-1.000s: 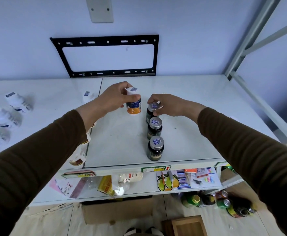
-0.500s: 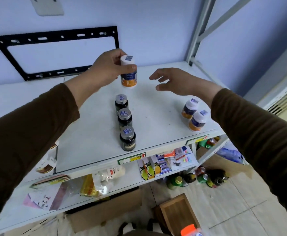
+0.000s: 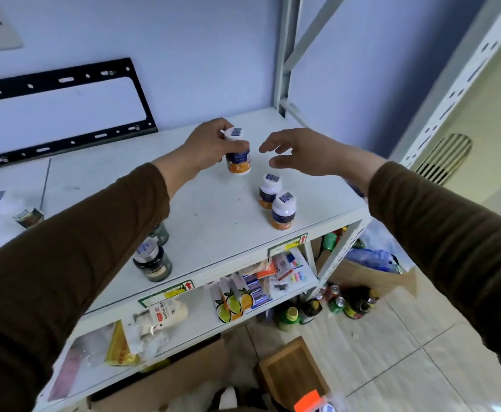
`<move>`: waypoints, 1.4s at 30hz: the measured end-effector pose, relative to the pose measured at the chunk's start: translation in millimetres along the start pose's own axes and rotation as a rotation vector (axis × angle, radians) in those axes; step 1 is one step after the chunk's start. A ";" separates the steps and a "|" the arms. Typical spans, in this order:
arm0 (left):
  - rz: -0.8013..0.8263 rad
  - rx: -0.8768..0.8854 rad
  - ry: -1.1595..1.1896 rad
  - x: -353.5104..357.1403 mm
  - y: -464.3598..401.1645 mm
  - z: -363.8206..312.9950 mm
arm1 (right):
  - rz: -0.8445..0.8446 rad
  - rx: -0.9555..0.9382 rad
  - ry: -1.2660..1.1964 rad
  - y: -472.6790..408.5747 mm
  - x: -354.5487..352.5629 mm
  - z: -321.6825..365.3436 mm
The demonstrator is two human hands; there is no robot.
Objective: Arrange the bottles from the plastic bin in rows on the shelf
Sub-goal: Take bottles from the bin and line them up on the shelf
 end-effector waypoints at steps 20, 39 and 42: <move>0.107 -0.034 -0.145 72.4 -50.0 59.4 | -0.024 0.093 -0.015 -5.6 1.4 -44.7; 0.028 0.155 -0.462 0.6 19.9 6.9 | -0.205 -0.003 0.129 18.5 -12.4 -16.6; 0.030 0.237 -0.502 -15.5 62.4 -14.9 | -0.240 -0.040 0.153 41.1 -3.7 0.1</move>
Point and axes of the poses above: each hand's wrist, its own y-axis away from the middle knuckle, its own x-axis out of the palm, z = x × y, the point moved 10 cm from there along -y, towards the middle knuckle, and after that the axes turned 12 degrees about x, right-handed, at the moved point
